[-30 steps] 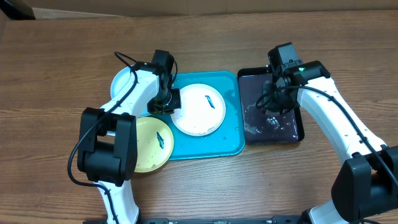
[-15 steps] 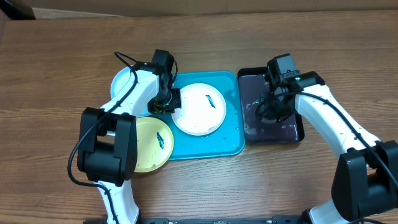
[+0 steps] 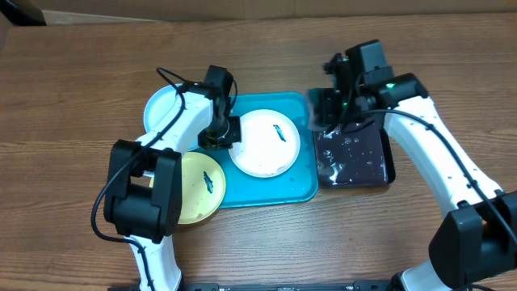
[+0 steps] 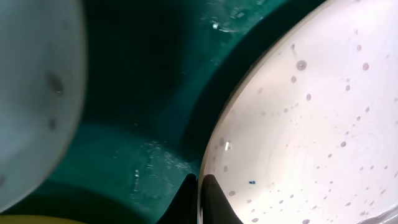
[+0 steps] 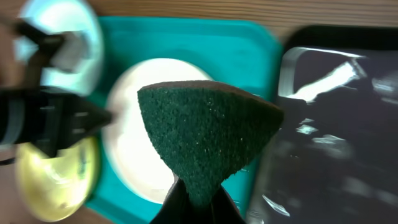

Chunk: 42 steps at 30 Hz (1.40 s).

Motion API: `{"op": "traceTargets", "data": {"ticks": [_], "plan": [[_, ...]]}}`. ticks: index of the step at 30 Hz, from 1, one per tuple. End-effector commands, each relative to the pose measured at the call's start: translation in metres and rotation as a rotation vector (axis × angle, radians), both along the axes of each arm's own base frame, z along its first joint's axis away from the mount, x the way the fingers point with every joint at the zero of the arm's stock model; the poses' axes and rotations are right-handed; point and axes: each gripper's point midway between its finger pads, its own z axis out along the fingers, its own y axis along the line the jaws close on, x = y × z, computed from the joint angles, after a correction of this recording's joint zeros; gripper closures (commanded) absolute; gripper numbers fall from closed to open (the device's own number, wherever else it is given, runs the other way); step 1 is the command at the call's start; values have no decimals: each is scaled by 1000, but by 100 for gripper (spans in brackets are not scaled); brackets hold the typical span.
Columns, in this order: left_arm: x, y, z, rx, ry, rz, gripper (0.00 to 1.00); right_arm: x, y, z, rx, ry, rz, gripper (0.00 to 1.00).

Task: Clean dirty plates on tray and stack at the side
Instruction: 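Carry the wet sponge with right gripper onto the white plate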

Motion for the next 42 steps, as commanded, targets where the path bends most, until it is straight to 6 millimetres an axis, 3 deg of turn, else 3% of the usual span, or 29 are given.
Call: {"op": "traceTargets", "data": {"ticks": [1,7,16,24,36,41,42], "plan": [[0,-11,0,-11,2,-4,95,-8,38,23,85,-47,98,96],[-1,-12,0,-11,3,-8,96,-4,41,3,-130,-121,72,96],[-1,-12,0,-11,5,-8,96,-3,50,-51,-326,-102,84,96],[-2,-11,-1,-7,9,-8,96,2,49,-66,-357,-97,79,96],[-2,-11,-1,-6,9,-8,96,5,50,-116,-403,-31,90,96],[-2,-11,-1,-6,9,-8,96,6,50,-118,-403,-30,91,96],[-2,-11,-1,-6,9,-8,96,6,50,-118,-402,-32,90,92]]}}
